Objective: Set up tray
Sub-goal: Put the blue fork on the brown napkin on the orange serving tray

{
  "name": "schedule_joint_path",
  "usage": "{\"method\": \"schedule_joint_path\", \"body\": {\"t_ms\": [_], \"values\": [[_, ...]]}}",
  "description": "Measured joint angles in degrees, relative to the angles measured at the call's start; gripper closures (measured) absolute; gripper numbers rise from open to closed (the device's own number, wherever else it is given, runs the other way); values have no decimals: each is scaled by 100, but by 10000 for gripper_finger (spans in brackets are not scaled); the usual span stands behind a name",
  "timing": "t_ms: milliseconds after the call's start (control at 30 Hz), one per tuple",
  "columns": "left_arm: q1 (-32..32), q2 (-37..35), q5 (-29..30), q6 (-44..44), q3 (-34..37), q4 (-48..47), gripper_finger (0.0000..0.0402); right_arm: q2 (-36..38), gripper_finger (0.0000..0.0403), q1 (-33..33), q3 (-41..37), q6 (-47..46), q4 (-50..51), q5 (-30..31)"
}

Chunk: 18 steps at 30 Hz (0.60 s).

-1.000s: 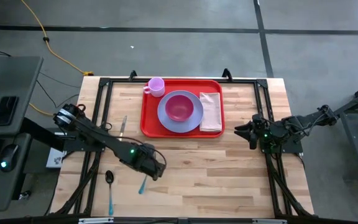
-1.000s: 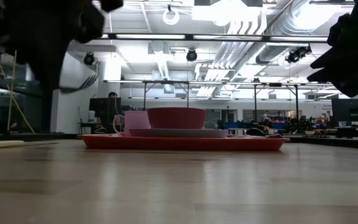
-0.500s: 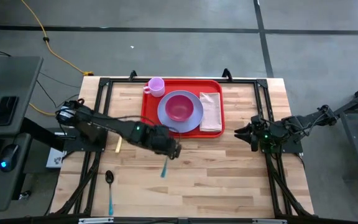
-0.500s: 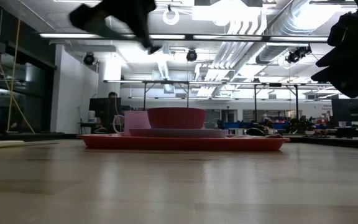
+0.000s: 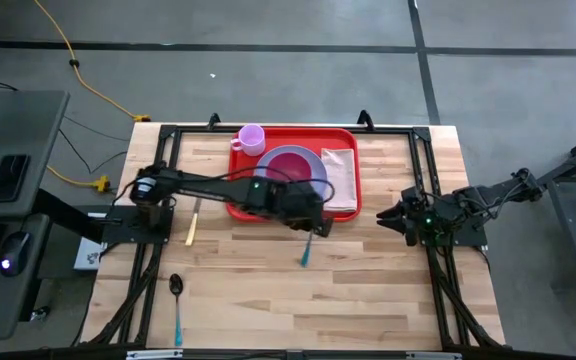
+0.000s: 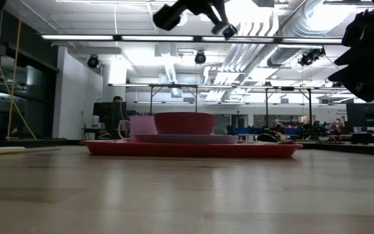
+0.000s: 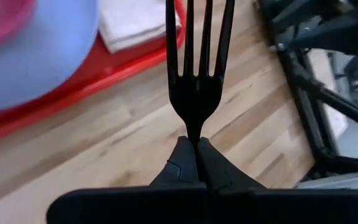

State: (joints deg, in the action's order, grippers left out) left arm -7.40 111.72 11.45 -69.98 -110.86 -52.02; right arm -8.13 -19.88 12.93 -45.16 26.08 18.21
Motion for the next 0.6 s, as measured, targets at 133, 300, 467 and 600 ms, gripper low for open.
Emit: {"method": "schedule_joint_path", "body": {"t_ms": [133, 300, 467, 600], "values": [[196, 373, -27, 334, -612, -83, 391, -114, 279, 0, 4, -115, -212, 86], [395, 598, -34, 569, -1047, -34, 391, -286, 279, 2, 4, -134, -589, 135], [569, 643, -33, 632, -1053, -1, 391, -610, 279, 2, 6, -111, -1036, 274], [655, 643, 19, 708, -1053, 268, 391, -963, 279, 2, 6, -83, -1501, 515]]}}
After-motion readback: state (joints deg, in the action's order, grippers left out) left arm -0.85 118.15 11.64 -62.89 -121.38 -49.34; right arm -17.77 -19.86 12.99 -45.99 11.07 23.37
